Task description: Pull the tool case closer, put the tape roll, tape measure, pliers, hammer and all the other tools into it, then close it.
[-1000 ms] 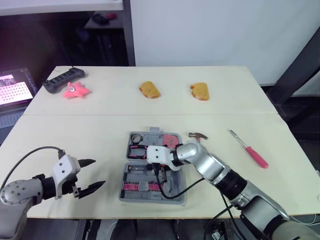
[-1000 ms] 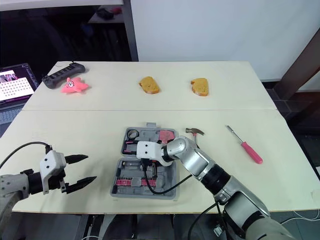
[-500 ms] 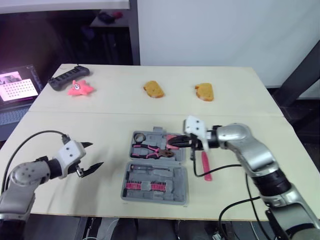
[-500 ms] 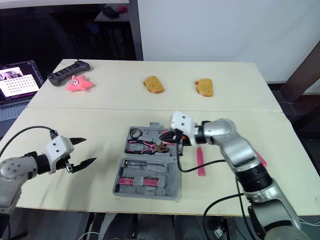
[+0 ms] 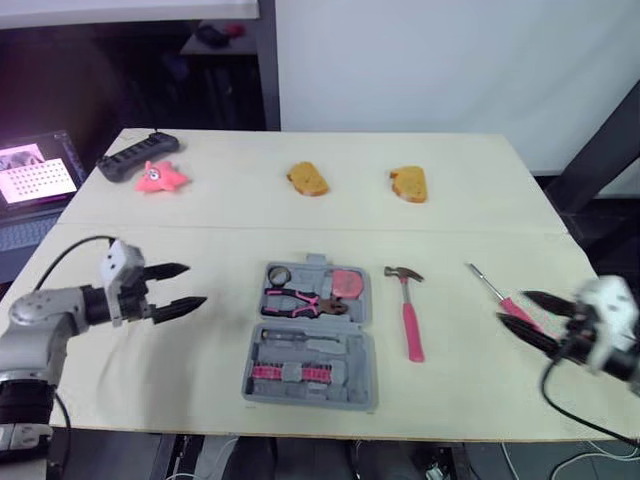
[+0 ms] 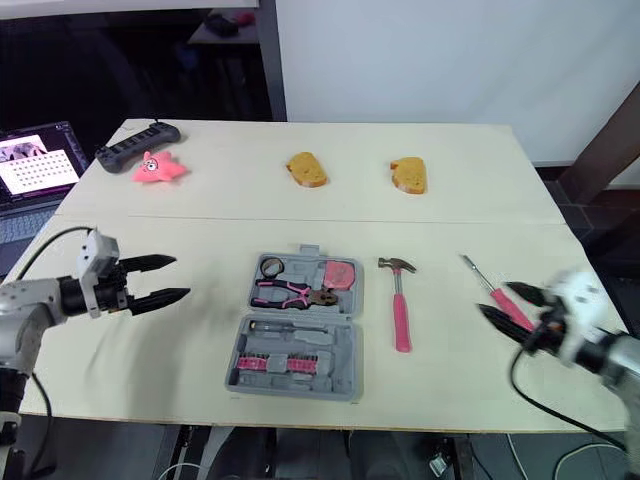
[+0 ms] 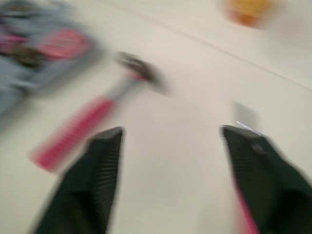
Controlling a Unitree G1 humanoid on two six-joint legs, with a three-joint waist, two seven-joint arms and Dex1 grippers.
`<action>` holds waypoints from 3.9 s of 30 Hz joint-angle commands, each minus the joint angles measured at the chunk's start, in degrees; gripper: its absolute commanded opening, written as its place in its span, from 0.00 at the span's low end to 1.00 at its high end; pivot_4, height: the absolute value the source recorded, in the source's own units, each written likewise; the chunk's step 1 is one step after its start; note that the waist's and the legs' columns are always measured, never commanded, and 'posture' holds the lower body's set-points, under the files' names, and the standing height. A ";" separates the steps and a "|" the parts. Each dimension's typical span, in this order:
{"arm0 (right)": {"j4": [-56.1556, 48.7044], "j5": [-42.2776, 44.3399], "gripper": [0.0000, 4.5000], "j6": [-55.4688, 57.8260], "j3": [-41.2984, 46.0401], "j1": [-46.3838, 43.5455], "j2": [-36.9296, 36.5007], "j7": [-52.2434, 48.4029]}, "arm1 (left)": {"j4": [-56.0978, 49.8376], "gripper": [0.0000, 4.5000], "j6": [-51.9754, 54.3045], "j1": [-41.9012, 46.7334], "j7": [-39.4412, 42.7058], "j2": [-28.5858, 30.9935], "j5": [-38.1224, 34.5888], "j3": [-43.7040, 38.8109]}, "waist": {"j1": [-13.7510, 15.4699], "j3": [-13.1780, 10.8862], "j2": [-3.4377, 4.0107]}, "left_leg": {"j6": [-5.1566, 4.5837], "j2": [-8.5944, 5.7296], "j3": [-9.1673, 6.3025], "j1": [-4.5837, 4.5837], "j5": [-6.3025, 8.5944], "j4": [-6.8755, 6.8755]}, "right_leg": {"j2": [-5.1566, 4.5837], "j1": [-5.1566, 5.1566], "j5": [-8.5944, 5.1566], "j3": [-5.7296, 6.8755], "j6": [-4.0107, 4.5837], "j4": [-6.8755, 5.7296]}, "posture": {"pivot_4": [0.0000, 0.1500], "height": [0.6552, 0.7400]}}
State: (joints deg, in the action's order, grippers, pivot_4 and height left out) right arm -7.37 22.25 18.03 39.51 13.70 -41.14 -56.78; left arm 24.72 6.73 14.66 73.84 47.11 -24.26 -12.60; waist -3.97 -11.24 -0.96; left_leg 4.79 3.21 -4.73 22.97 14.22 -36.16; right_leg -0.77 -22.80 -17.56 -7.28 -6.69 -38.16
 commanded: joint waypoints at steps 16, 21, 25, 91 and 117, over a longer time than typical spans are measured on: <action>-2.22 8.79 1.00 -2.39 7.79 7.02 3.25 7.38 | -1.97 1.00 2.08 5.23 4.64 1.99 -3.38 -1.98 | 1.65 0.01 0.02 | 0.01 -0.01 0.11 -0.45 0.00 0.04 | -0.01 0.46 -0.20 -0.14 0.12 0.01 | 1.00 0.90; -15.64 12.86 1.00 6.57 7.99 13.81 4.18 11.54 | -11.63 1.00 13.27 15.71 8.87 0.12 -5.07 7.07 | 1.55 0.03 0.05 | 0.01 -0.04 0.06 -0.43 0.00 0.08 | -0.01 0.48 -0.15 -0.12 -0.08 0.02 | 1.00 0.90; -25.25 13.09 1.00 15.90 5.43 16.13 1.43 16.63 | -17.02 1.00 18.07 19.84 9.87 -1.19 -5.94 10.99 | 0.43 0.04 0.08 | 0.01 -0.03 0.08 -0.47 0.00 0.09 | 0.01 0.47 -0.14 -0.17 -0.08 0.00 | 1.00 0.90; -26.84 -2.49 0.36 74.37 -26.28 -22.46 20.99 46.20 | -51.13 1.00 24.22 -16.16 -9.97 4.77 -11.89 -0.37 | -0.11 0.02 0.01 | 0.01 0.01 0.07 0.31 0.00 0.03 | 0.03 -0.38 -0.12 -0.18 -0.03 -0.01 | 1.00 0.90; 12.99 -51.72 0.98 -55.26 -72.18 -45.52 -23.46 -2.85 | -55.24 1.00 20.03 -23.68 -15.06 3.09 -9.03 -3.86 | 0.00 -0.11 0.07 | 0.01 0.02 0.37 0.25 0.00 -0.01 | -0.14 -0.42 -0.07 -0.22 -0.05 0.04 | 1.00 0.90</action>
State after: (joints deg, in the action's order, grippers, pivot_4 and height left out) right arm 4.45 -26.60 -31.67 -31.59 -30.62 -65.16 -59.00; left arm -28.60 27.87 -8.63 59.37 50.31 -33.75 -14.85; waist -3.96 -11.35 -0.89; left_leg 4.80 3.23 -4.36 23.23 14.22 -36.15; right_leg -0.91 -23.24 -17.63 -7.50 -6.73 -38.16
